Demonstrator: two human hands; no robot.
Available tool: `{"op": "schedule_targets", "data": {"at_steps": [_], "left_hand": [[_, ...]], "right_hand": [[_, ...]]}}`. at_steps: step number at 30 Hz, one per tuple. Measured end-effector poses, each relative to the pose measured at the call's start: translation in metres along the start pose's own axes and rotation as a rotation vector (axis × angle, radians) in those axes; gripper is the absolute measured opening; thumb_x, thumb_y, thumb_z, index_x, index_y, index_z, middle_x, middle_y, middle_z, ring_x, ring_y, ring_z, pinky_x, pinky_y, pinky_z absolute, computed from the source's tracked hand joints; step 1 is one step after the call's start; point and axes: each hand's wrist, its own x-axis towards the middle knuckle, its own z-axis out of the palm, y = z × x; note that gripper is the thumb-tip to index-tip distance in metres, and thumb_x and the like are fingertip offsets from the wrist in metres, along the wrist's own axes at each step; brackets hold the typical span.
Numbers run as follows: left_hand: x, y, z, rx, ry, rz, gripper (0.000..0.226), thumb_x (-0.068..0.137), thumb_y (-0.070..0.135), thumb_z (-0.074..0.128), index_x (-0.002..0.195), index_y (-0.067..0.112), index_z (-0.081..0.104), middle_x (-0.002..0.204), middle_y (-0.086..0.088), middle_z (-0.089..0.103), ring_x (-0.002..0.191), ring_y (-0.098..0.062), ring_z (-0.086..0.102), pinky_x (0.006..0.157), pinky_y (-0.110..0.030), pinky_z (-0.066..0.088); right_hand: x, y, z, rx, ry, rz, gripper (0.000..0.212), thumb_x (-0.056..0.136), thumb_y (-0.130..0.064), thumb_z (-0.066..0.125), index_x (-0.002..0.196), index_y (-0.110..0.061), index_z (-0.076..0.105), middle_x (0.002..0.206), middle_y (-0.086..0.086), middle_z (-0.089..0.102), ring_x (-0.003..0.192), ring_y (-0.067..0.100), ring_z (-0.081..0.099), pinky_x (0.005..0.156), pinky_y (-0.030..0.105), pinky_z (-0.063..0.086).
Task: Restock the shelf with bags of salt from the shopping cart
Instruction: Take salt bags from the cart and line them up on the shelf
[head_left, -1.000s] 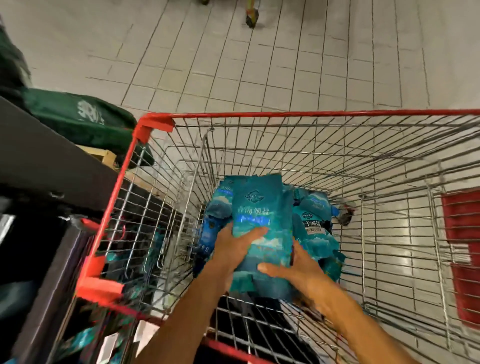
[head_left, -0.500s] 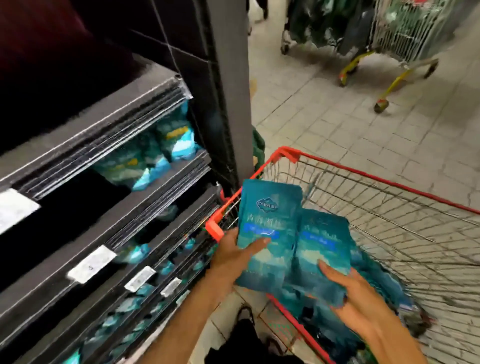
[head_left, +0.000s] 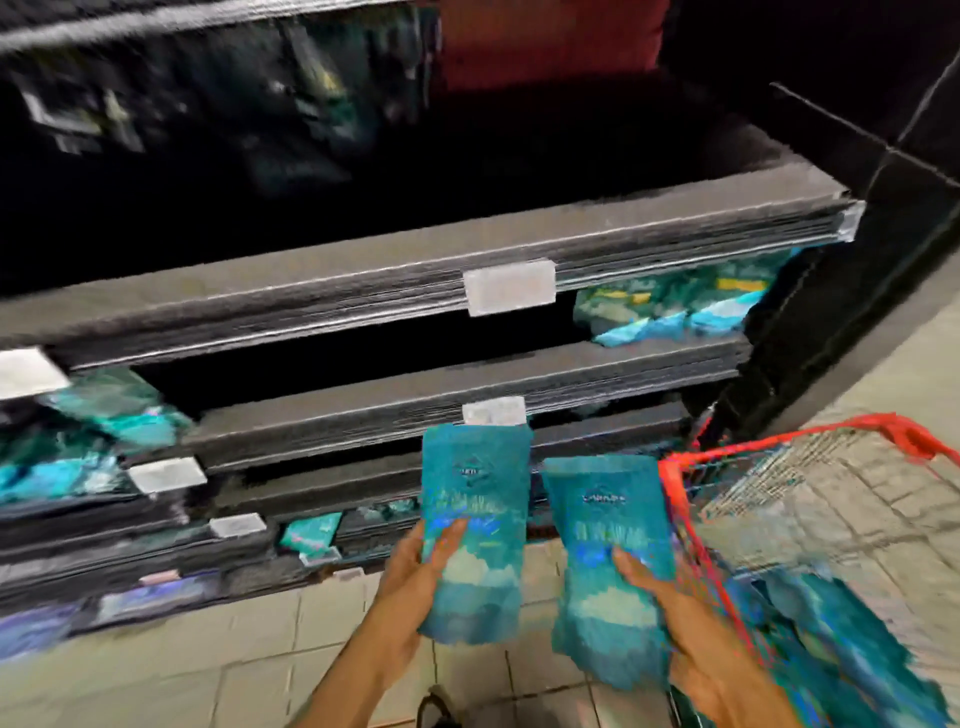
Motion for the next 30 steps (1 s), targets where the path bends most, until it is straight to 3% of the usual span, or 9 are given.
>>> {"op": "schedule_targets", "data": {"at_steps": [3,6,8,13,20,23,25,28,30], "left_hand": [[0.011,0.013,-0.044,-0.020,-0.013,0.053,0.048,0.068,0.056,0.075,0.110,0.033,0.071,0.111,-0.001,0.074,0.100,-0.021,0.072,0.072,-0.035,0.059],[0.030,0.039,-0.077,-0.041,-0.008,0.136,0.048,0.070,0.052,0.075,0.113,0.031,0.070,0.115,-0.002,0.072,0.103,-0.022,0.071,0.088,-0.043,0.057],[0.041,0.063,-0.089,-0.039,-0.036,0.197,0.045,0.075,0.045,0.074,0.115,0.027,0.069,0.115,-0.003,0.073,0.105,-0.025,0.070,0.093,-0.046,0.055],[0.058,0.091,-0.117,-0.011,-0.152,0.208,0.033,0.086,0.030,0.068,0.118,0.024,0.065,0.114,-0.005,0.073,0.103,-0.027,0.071,0.077,-0.041,0.060],[0.077,-0.025,-0.132,0.021,-0.187,-0.007,0.035,0.080,0.023,0.073,0.115,0.018,0.069,0.115,-0.015,0.071,0.105,-0.034,0.069,0.087,-0.042,0.057],[0.097,-0.073,-0.132,-0.003,-0.139,-0.066,0.043,0.078,0.023,0.073,0.119,0.014,0.067,0.115,-0.016,0.071,0.104,-0.034,0.069,0.088,-0.045,0.056],[0.119,-0.097,-0.132,-0.023,-0.124,-0.056,0.041,0.079,0.027,0.073,0.118,0.017,0.068,0.115,-0.015,0.071,0.105,-0.034,0.069,0.088,-0.046,0.056],[0.152,-0.109,-0.136,-0.047,-0.090,0.023,0.037,0.081,0.029,0.071,0.117,0.019,0.070,0.117,-0.013,0.071,0.106,-0.029,0.069,0.080,-0.037,0.059],[0.174,-0.106,-0.143,-0.077,-0.055,0.090,0.036,0.079,0.029,0.071,0.114,0.021,0.071,0.116,-0.011,0.071,0.103,-0.025,0.070,0.074,-0.030,0.059]], "right_hand": [[0.018,0.008,0.049,-0.102,-0.024,0.031,0.051,0.063,-0.019,0.082,0.111,-0.005,0.071,0.105,0.024,0.072,0.092,0.041,0.071,0.077,0.059,0.058],[0.039,0.010,0.093,-0.115,-0.047,-0.038,0.039,0.060,-0.014,0.082,0.098,-0.014,0.074,0.099,0.019,0.075,0.083,0.035,0.074,0.062,0.043,0.060],[0.053,0.003,0.112,-0.093,-0.094,-0.091,0.046,0.065,-0.008,0.078,0.110,-0.014,0.069,0.106,0.017,0.074,0.091,0.034,0.073,0.066,0.042,0.060],[0.078,-0.003,0.123,-0.189,-0.109,-0.092,0.046,0.074,-0.010,0.078,0.118,-0.002,0.066,0.113,0.019,0.072,0.101,0.037,0.071,0.076,0.044,0.060],[0.108,0.062,0.082,-0.224,-0.004,0.100,0.044,0.070,0.000,0.077,0.112,-0.003,0.065,0.103,0.018,0.075,0.086,0.031,0.074,0.061,0.035,0.060],[0.131,0.088,0.070,-0.212,0.008,0.127,0.031,0.067,0.001,0.077,0.097,-0.006,0.070,0.092,0.015,0.077,0.073,0.024,0.075,0.053,0.028,0.057],[0.153,0.104,0.066,-0.221,0.016,0.107,0.022,0.067,0.000,0.077,0.086,-0.011,0.073,0.089,0.014,0.077,0.073,0.023,0.075,0.056,0.031,0.059],[0.186,0.120,0.070,-0.258,-0.025,0.040,0.020,0.073,0.001,0.074,0.088,-0.012,0.074,0.094,0.012,0.077,0.083,0.026,0.072,0.080,0.041,0.058],[0.207,0.125,0.079,-0.256,-0.093,0.005,0.020,0.077,0.002,0.071,0.091,-0.012,0.075,0.095,0.012,0.077,0.084,0.026,0.071,0.081,0.043,0.058]]}}
